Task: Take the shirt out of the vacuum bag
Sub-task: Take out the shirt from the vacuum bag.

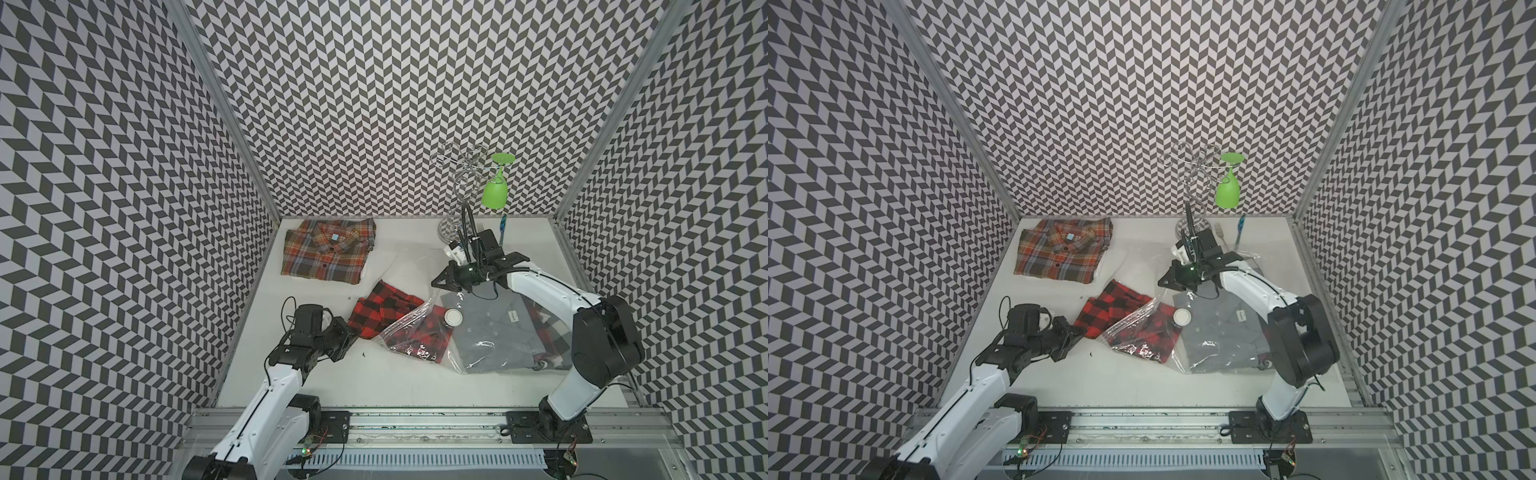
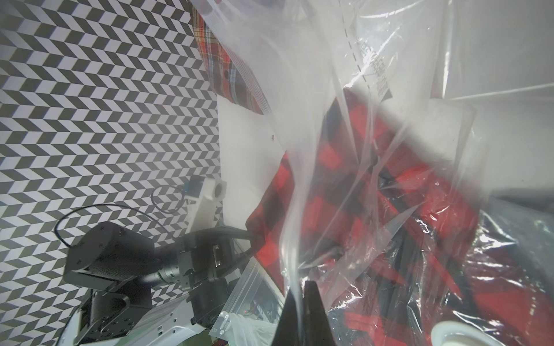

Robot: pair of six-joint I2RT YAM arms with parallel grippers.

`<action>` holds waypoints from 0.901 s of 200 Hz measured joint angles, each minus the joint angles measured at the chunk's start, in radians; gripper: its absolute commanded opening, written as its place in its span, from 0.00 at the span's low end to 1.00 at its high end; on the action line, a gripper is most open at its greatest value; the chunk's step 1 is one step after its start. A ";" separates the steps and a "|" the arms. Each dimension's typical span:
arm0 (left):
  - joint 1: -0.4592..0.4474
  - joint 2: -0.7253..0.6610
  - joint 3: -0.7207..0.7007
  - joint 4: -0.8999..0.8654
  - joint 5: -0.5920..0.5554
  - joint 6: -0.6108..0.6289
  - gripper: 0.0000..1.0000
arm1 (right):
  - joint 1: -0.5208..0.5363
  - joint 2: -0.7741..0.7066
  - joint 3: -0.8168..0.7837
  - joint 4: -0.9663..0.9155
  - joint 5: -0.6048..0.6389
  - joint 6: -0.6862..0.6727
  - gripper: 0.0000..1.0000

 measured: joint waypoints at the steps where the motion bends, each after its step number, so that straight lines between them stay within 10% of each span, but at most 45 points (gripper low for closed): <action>1: 0.003 -0.003 -0.004 0.000 0.000 -0.001 0.00 | 0.000 0.000 0.000 0.000 0.000 0.000 0.00; 145: 0.347 -0.718 -0.386 -0.276 0.004 -0.216 0.00 | -0.006 0.002 -0.005 0.000 0.009 -0.012 0.00; 180: 0.347 -0.693 -0.334 -0.386 -0.018 -0.179 0.62 | -0.006 0.003 -0.007 0.000 0.008 -0.017 0.00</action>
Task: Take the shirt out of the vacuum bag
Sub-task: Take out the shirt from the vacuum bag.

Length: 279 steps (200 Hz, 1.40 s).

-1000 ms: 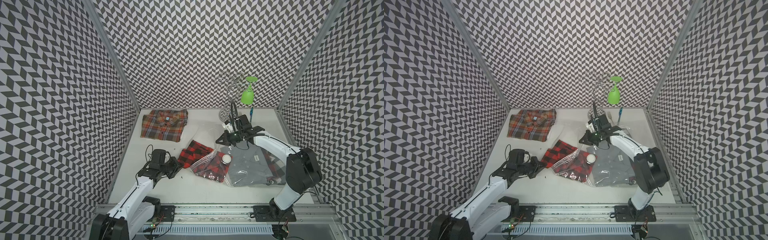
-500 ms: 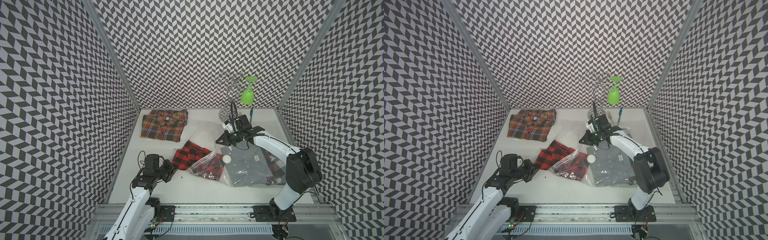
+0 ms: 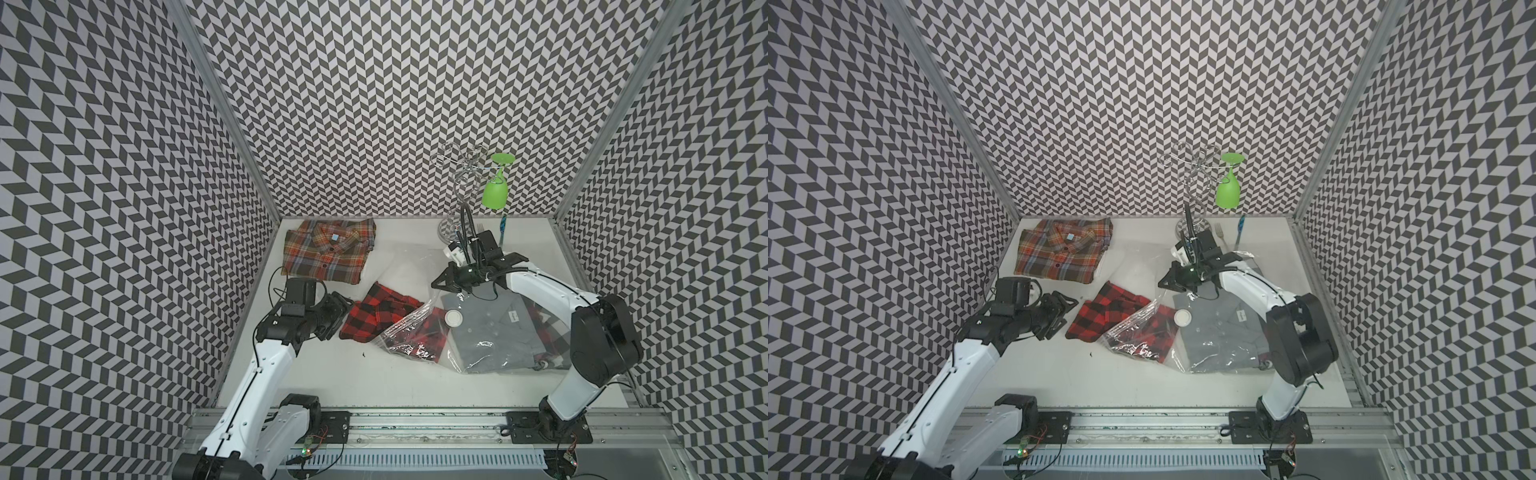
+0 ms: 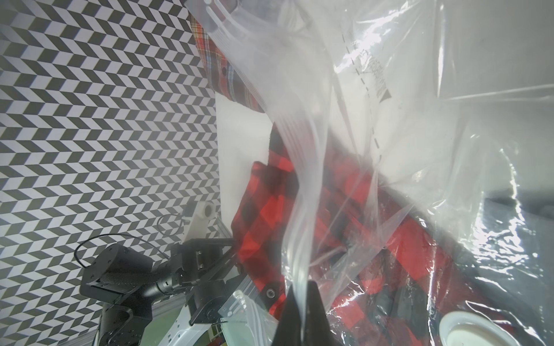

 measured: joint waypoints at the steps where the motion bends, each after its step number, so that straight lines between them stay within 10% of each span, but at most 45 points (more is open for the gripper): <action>1: 0.000 0.005 0.007 -0.008 -0.003 0.002 0.62 | 0.000 0.000 0.000 0.000 0.000 0.000 0.00; 91: -0.014 0.578 0.621 -0.177 -0.280 0.503 0.71 | 0.000 0.013 0.000 -0.001 -0.001 -0.024 0.00; 153: -0.098 0.781 0.612 -0.203 -0.296 0.765 0.72 | 0.000 0.029 0.000 -0.008 -0.005 -0.047 0.00; 279: -0.114 0.950 0.558 -0.103 -0.256 0.891 0.58 | -0.001 0.038 0.000 -0.007 -0.019 -0.062 0.00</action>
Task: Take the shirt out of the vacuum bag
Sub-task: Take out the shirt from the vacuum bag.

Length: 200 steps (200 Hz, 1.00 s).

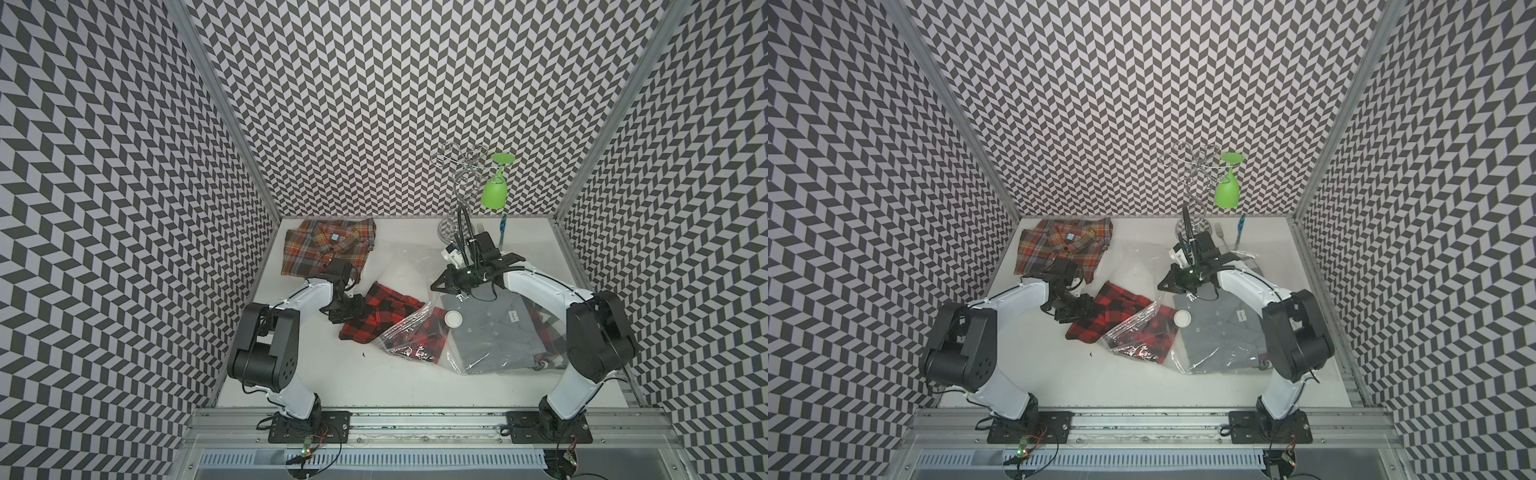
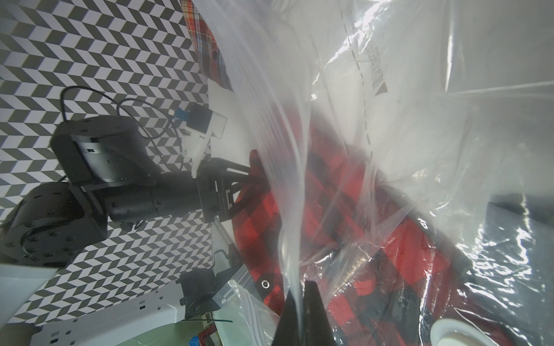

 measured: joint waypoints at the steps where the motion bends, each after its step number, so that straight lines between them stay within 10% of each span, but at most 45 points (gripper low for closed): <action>1: -0.001 0.002 0.000 0.001 0.001 0.001 0.58 | 0.000 0.000 0.000 0.000 0.000 0.000 0.00; 78: 0.000 0.025 0.002 0.064 0.108 0.029 0.09 | 0.000 0.000 -0.013 0.007 -0.002 0.000 0.00; 200: 0.035 -0.093 0.144 0.035 0.299 -0.004 0.00 | 0.000 0.000 -0.017 0.011 -0.002 0.000 0.00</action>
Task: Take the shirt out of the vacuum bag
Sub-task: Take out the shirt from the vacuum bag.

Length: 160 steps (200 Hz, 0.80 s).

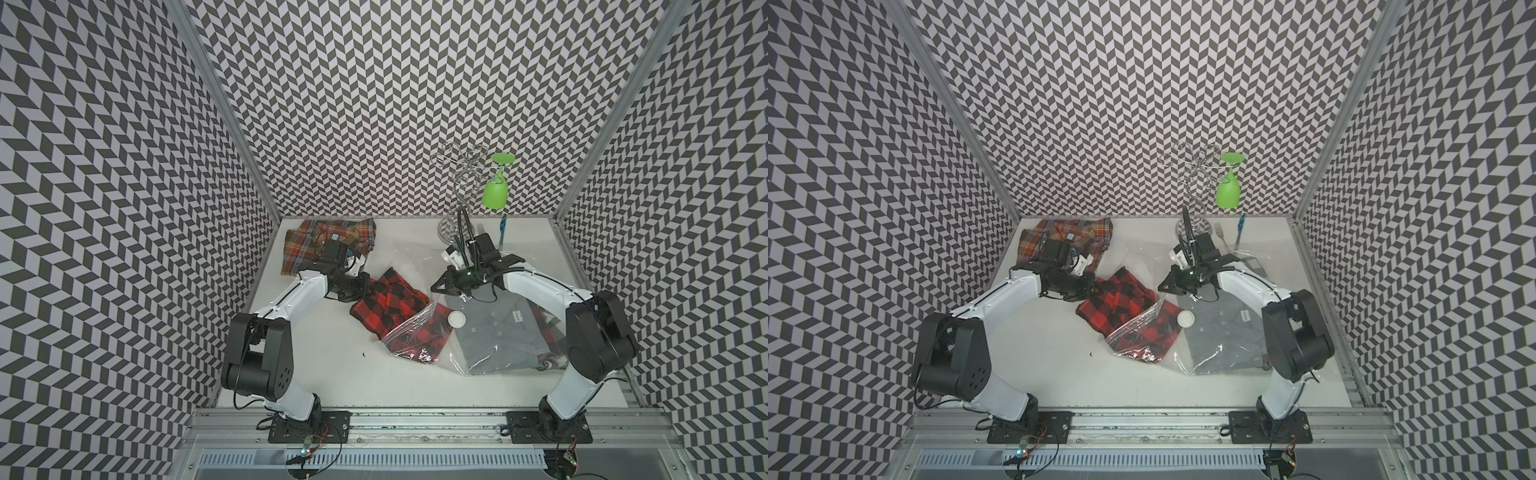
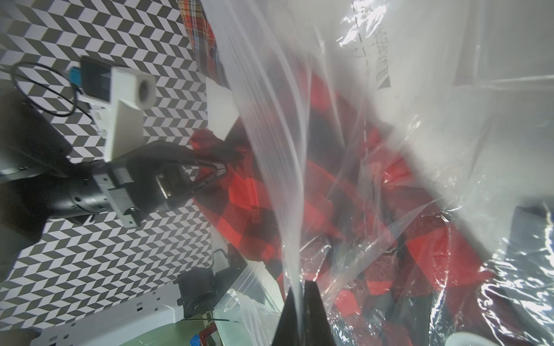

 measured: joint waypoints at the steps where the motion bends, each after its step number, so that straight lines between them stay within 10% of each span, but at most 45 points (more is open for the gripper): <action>1: 0.001 0.000 0.001 -0.001 0.001 0.000 0.00 | 0.000 0.000 0.000 0.000 0.000 0.000 0.00; 160: 0.075 -0.134 -0.252 -0.105 -0.083 -0.094 0.00 | -0.003 0.008 -0.015 0.002 -0.002 0.000 0.00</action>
